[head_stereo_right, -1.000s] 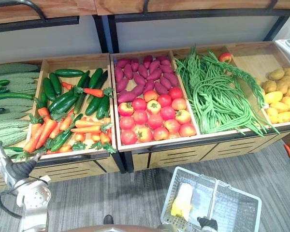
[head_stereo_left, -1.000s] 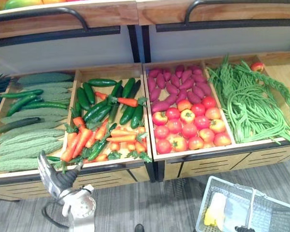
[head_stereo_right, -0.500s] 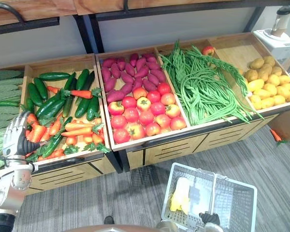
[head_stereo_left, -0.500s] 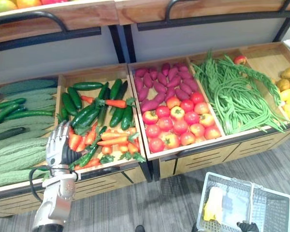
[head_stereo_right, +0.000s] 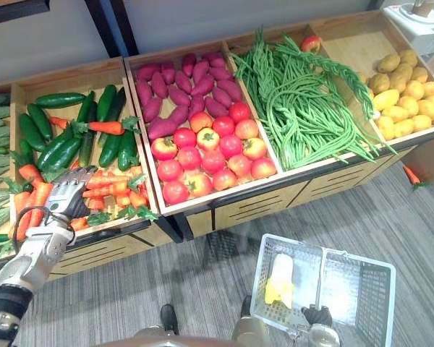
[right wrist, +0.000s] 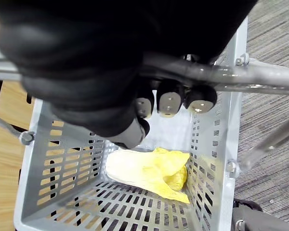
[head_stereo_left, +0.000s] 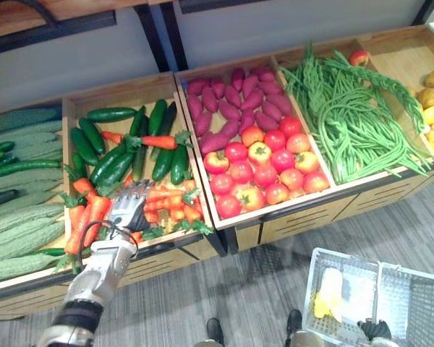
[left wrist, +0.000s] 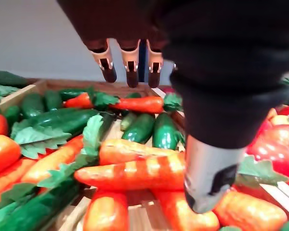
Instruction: Pick vegetable in the basket
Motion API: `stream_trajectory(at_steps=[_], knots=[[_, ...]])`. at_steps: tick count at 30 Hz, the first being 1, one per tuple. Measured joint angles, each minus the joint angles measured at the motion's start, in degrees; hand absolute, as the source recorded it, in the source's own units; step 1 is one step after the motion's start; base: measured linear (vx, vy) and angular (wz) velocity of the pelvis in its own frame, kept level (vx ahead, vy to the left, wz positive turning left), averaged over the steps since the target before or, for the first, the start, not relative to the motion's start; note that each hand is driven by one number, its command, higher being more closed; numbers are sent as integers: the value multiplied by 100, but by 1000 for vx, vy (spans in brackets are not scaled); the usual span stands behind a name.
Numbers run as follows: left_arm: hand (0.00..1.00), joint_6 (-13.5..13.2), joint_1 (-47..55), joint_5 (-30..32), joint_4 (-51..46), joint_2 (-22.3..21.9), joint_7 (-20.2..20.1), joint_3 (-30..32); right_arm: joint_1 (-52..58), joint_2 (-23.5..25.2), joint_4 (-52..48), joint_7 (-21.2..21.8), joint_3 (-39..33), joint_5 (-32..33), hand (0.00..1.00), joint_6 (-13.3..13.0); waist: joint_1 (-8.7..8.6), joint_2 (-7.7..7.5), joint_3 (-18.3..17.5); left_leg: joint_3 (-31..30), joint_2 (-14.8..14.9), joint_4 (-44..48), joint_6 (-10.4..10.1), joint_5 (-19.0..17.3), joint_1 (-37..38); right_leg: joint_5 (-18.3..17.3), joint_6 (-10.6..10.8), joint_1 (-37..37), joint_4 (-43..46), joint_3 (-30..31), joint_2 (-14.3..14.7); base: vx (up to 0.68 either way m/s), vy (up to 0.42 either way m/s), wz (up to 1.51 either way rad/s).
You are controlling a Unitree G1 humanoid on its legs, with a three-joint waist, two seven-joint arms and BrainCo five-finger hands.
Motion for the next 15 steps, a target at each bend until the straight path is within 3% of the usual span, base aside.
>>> stream_trajectory(at_steps=[15], knots=[[0, 361, -778, -5, 649, 202, 11, -196, -281, -24, -263, -9, 199, 1, 100, -43, 164, -46, 419, 12, 72, 282, 0, 3, -513, -60, -85, -602, 362, 104, -2, -9, -9, -1]])
